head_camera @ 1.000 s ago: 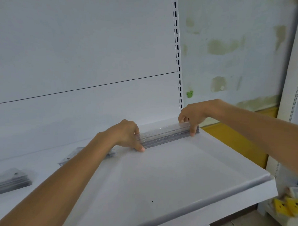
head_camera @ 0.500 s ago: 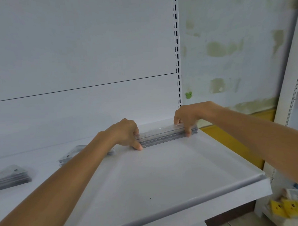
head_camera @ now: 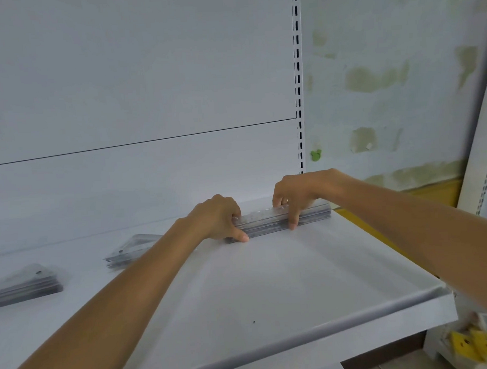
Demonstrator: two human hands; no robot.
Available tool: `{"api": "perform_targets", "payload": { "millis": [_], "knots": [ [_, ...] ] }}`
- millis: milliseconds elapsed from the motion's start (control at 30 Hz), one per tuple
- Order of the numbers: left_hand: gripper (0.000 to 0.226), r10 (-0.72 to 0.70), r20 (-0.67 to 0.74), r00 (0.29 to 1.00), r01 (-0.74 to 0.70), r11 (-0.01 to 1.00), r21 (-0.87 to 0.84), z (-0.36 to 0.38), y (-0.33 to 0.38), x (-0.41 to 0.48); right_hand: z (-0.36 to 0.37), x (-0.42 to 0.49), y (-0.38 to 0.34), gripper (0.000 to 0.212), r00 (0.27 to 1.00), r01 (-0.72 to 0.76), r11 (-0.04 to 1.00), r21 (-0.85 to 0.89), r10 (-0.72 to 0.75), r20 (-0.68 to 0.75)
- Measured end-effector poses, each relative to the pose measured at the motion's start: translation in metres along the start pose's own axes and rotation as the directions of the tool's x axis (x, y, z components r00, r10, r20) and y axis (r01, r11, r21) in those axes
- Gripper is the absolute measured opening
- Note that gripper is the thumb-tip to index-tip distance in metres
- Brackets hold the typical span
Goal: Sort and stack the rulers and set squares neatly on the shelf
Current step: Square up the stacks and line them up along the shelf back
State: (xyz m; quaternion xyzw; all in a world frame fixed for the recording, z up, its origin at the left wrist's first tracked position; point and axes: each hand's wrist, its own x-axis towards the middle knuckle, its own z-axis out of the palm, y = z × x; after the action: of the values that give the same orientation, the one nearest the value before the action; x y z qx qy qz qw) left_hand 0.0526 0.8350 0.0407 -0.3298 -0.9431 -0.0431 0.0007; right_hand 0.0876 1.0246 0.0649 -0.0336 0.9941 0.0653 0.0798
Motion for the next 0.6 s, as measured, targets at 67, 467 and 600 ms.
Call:
{"api": "perform_targets", "payload": {
  "millis": [67,467,600],
  "knots": [
    [0.051,-0.007,0.002,1.0,0.007,1.0,0.001,-0.001,0.001,0.0,0.0,0.001,0.001,0.071,1.0,0.01,1.0,-0.014,-0.01,0.001],
    [0.049,-0.023,0.015,1.0,0.022,0.999,0.024,-0.001,-0.003,-0.004,0.0,0.003,0.012,0.073,0.998,-0.032,0.999,-0.014,0.033,0.044],
    [0.048,-0.004,0.033,0.999,0.004,1.0,0.005,-0.001,-0.003,-0.006,0.001,0.003,0.012,0.073,0.999,-0.031,0.999,-0.012,0.031,0.039]
  ]
}}
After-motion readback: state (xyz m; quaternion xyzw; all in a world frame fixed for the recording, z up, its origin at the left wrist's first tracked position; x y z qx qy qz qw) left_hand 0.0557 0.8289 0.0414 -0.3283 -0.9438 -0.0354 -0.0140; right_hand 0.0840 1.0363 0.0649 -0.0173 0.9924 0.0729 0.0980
